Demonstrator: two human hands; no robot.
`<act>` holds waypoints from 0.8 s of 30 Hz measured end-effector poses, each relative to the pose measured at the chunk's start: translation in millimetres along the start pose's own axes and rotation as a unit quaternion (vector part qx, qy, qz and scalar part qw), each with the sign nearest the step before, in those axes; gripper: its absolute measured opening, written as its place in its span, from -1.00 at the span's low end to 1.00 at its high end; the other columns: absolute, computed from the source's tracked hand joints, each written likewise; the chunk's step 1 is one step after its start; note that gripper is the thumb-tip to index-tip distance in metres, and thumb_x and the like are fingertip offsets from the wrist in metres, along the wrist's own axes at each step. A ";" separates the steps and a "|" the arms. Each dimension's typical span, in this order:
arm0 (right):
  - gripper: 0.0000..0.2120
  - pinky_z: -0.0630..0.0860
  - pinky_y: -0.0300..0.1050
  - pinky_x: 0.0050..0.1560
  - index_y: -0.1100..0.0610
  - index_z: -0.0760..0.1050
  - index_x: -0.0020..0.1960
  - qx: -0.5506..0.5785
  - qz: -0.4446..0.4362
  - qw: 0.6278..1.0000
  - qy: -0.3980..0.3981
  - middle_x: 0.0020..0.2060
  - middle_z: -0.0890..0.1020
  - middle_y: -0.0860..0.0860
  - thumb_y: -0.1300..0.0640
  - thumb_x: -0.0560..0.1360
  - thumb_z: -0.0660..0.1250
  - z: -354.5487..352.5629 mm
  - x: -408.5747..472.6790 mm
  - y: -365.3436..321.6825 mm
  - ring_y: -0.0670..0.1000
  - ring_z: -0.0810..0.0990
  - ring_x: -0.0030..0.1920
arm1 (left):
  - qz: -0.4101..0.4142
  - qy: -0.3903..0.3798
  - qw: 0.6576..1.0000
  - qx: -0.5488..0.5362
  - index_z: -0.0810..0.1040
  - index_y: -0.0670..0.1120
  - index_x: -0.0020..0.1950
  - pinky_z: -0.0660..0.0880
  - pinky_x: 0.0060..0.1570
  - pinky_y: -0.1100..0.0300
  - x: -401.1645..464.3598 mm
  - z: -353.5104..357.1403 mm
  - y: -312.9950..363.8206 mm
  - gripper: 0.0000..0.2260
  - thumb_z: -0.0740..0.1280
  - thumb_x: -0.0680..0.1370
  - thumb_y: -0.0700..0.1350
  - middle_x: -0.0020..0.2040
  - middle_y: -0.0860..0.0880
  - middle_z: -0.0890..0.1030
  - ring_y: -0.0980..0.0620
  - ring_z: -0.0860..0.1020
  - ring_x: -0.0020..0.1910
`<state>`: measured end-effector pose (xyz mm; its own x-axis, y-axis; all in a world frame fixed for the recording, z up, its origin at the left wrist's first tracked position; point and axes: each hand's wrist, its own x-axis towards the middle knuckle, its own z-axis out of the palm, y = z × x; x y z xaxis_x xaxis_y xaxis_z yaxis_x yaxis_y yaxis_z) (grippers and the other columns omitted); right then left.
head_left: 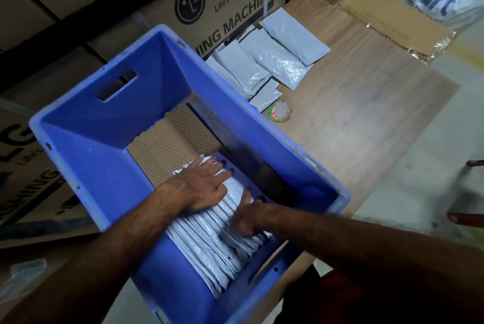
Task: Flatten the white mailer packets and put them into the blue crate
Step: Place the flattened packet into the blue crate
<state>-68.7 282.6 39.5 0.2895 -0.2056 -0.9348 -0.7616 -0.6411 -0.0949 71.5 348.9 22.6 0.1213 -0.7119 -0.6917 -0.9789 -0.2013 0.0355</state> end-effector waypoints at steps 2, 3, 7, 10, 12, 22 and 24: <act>-0.09 0.13 0.21 0.51 0.16 -0.45 0.59 0.000 -0.014 1.000 0.014 0.60 -0.02 0.30 0.10 0.64 0.25 -0.2 -2.9 4.4 0.31 0.12 0.57 | -0.016 0.025 1.000 -0.003 -0.03 0.03 0.68 -0.21 0.59 -0.08 -10.8 -0.1 1.5 -0.14 -0.43 0.39 0.23 0.67 -0.11 0.00 -0.07 -0.08 0.65; -0.06 0.16 0.21 0.50 0.15 -0.41 0.61 -0.004 -0.031 0.999 0.027 0.59 0.03 0.28 0.08 0.61 0.28 -1.9 -6.0 7.2 0.29 0.15 0.56 | -0.025 0.044 0.999 -0.005 -0.04 0.03 0.68 -0.24 0.59 -0.07 -17.9 -1.5 1.6 -0.16 -0.42 0.41 0.23 0.67 -0.12 -0.03 -0.07 -0.10 0.65; -0.03 0.18 0.12 0.53 0.18 -0.38 0.62 -0.072 -0.151 0.980 0.108 0.61 -0.10 0.29 0.01 0.57 0.30 -17.2 -33.2 20.8 0.26 0.05 0.59 | -0.067 0.126 0.989 -0.029 0.05 -0.01 0.67 -0.21 0.59 -0.05 -51.3 -14.5 -1.5 -0.26 -0.31 0.52 0.20 0.67 -0.15 0.02 -0.10 0.00 0.65; -0.17 0.09 0.00 0.56 0.21 -0.33 0.63 -0.064 -0.252 0.943 0.209 0.60 -0.18 0.33 0.01 0.64 0.17 -34.8 -60.7 25.7 0.19 -0.01 0.62 | -0.119 0.224 0.967 -0.033 0.23 -0.05 0.63 0.05 0.58 -0.16 -74.3 -26.5 -2.4 -0.38 -0.11 0.61 0.13 0.62 -0.20 0.21 -0.16 0.20 0.60; -0.22 0.18 -0.04 0.53 0.24 -0.15 0.65 -0.070 -0.299 0.905 0.296 0.61 -0.06 0.33 0.03 0.61 0.19 -45.8 -78.6 27.5 0.18 0.14 0.60 | -0.160 0.275 0.947 -0.042 0.33 -0.09 0.58 0.12 0.54 -0.16 -86.2 -37.9 2.9 -0.43 -0.01 0.62 0.09 0.57 -0.23 0.31 -0.19 0.30 0.55; -0.30 0.31 0.02 0.48 0.17 0.17 0.62 -0.155 -0.425 0.748 0.486 0.61 0.15 0.22 0.13 0.50 0.23 -158.2 -62.3 89.4 0.20 0.27 0.56 | -0.337 0.384 0.854 -0.096 0.37 -0.19 0.55 0.21 0.48 -0.18 -72.0 -96.2 70.6 -0.41 0.04 0.58 0.04 0.53 -0.26 0.36 -0.25 0.39 0.48; -0.31 0.24 0.05 0.54 0.13 0.11 0.64 -0.179 -0.447 0.737 0.474 0.63 0.07 0.19 0.16 0.54 0.22 -183.4 -46.3 108.8 0.19 0.20 0.58 | -0.350 0.404 0.839 -0.097 0.39 -0.21 0.53 0.28 0.46 -0.19 -57.5 -114.6 87.1 -0.43 0.05 0.58 0.02 0.51 -0.28 0.38 -0.27 0.41 0.46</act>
<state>-58.7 86.7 135.2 0.9871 0.1025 0.1229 0.1328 -0.9531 -0.2720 -1.9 295.1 148.1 0.8049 -0.5810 0.1209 -0.5847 -0.8112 -0.0051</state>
